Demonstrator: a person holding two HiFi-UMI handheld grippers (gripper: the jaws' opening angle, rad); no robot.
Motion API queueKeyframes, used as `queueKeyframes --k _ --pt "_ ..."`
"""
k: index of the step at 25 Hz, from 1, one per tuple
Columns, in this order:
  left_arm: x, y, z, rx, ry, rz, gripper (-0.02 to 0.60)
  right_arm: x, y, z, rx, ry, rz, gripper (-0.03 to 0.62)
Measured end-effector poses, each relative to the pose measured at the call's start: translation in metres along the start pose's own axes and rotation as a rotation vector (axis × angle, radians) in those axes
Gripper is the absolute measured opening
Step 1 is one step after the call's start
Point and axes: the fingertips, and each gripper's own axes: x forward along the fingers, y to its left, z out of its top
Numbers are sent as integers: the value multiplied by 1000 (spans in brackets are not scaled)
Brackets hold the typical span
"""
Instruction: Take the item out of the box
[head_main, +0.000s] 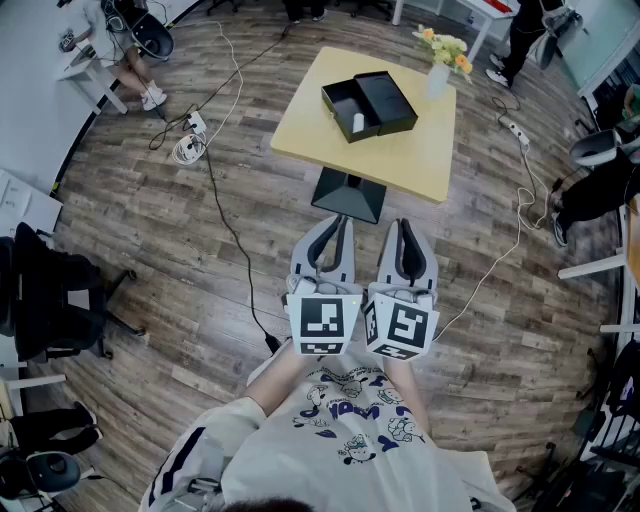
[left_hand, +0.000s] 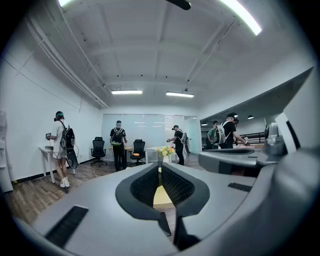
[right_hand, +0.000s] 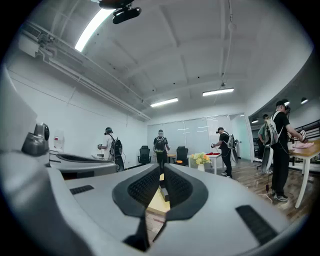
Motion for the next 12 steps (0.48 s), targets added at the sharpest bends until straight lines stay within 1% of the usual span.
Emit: queueKeyframes --k 12 --pt "11 -1 -2 -7 13 -5 29 8 -6 -2 -4 12 -1 44"
